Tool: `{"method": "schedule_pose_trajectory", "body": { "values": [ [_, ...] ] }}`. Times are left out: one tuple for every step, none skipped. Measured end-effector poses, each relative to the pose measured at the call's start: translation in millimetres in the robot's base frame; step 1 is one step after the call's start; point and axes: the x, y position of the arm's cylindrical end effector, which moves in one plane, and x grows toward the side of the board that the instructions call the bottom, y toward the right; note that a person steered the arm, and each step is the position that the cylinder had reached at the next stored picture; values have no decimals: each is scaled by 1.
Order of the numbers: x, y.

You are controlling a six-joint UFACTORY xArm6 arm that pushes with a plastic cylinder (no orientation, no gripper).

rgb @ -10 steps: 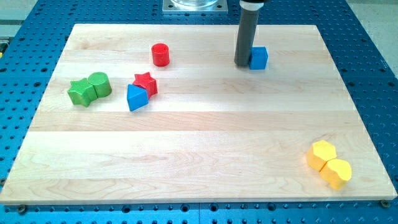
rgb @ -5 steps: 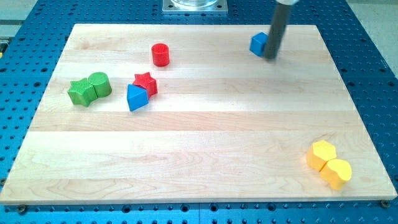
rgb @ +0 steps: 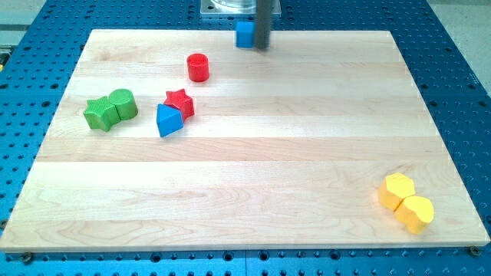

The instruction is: Move the blue cube to the top left side of the board

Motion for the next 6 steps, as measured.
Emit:
{"method": "schedule_pose_trajectory", "body": {
  "values": [
    [-15, 51],
    [-25, -1],
    [-20, -65],
    [-15, -122],
    [-15, -169],
    [-1, -191]
  ]
}}
